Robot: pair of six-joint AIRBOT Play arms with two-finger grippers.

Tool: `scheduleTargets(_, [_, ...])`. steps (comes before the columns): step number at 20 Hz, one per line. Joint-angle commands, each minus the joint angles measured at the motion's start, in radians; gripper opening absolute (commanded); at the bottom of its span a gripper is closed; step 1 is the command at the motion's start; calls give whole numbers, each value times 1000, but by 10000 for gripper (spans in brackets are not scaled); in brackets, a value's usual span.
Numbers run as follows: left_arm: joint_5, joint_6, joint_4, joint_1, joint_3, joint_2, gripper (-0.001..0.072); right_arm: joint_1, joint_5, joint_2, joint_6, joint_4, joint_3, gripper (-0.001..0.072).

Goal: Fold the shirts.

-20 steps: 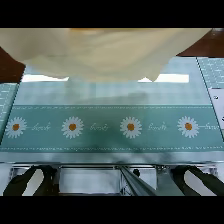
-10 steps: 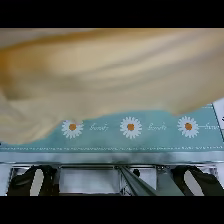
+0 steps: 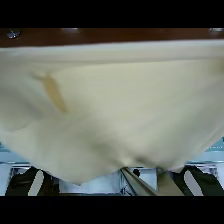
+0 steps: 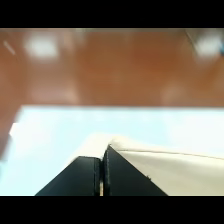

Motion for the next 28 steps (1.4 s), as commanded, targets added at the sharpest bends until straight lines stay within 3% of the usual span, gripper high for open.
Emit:
scheduleTargets(1, [67, -7, -111, -10, -149, -173, 23, 1, -127, -93, -52, 36, -254, 35])
scheduleTargets(6, [218, -8, -148, -10, -153, -537, 23, 1, -343, -434, -74, 76, -308, 34])
scheduleTargets(11, [418, -8, -348, -13, -153, -806, 24, 2, -495, -775, -75, 204, -206, 34])
scheduleTargets(17, [562, -26, -399, -84, -153, -958, 23, 19, -499, -1052, -72, 329, -11, 35])
scheduleTargets(22, [484, -52, -399, -72, -148, -965, 24, 15, -400, -1083, -72, 327, 3, 35])
scheduleTargets(25, [263, 27, -399, -9, -109, -942, 24, -41, -221, -1062, -93, 326, 3, 35])
scheduleTargets(28, [67, 93, -368, 12, -136, -963, 25, -42, -56, -1065, -114, 190, -21, 35])
